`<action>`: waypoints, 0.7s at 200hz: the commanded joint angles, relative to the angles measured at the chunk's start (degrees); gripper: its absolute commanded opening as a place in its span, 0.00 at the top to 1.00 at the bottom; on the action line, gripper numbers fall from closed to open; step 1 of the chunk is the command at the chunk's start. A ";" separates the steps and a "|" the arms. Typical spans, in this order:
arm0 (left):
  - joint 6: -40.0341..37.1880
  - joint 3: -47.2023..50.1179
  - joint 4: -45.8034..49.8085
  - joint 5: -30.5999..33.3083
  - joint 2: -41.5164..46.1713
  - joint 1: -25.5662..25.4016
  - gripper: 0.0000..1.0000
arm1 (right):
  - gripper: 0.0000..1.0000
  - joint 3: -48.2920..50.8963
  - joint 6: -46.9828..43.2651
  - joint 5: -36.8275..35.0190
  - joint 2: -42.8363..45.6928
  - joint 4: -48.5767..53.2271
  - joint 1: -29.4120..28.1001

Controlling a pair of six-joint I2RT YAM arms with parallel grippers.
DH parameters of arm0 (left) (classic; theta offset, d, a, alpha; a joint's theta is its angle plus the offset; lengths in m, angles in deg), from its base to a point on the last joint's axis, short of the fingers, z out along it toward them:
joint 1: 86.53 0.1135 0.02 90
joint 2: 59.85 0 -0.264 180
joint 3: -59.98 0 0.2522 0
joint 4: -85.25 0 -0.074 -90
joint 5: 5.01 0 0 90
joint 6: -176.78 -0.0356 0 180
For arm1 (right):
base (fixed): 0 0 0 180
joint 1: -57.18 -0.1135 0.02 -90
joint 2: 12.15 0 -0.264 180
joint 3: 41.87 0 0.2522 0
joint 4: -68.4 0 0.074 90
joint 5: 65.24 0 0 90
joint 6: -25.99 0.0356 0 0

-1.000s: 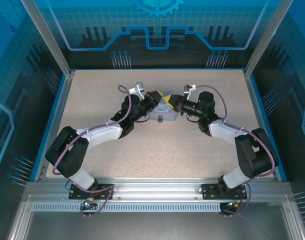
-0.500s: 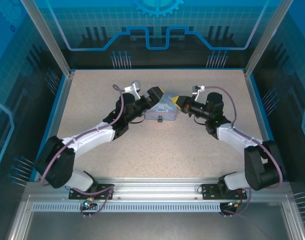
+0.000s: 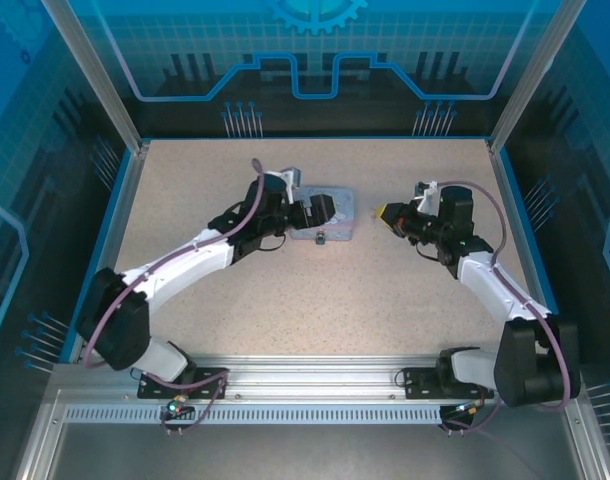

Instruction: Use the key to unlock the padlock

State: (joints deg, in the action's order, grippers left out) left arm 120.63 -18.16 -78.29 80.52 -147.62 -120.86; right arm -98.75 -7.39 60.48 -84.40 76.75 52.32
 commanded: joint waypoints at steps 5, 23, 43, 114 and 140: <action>-14.64 -6.49 9.58 -4.39 -6.19 -0.55 0.01 | 1.00 -3.31 -2.67 1.95 -3.44 2.54 0.73; -17.33 -8.64 10.97 -6.38 -9.41 0.29 0.01 | 1.00 -5.12 -2.33 1.41 -6.39 1.40 0.60; -17.21 -8.38 8.09 -6.34 -11.99 0.58 0.01 | 1.00 -6.97 -0.97 0.75 -10.37 -0.97 0.49; -12.55 -6.72 -0.42 -5.45 -14.80 0.74 0.01 | 1.00 -15.68 -0.46 -0.09 -19.84 -2.59 0.14; -14.32 -10.20 4.08 -5.08 -11.67 0.66 0.01 | 1.00 -18.67 -0.17 -0.08 -21.77 -2.33 -0.46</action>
State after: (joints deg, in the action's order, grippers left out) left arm 107.73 -24.44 -76.95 76.10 -163.27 -120.44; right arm -113.89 -7.94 60.76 -104.77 75.09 52.37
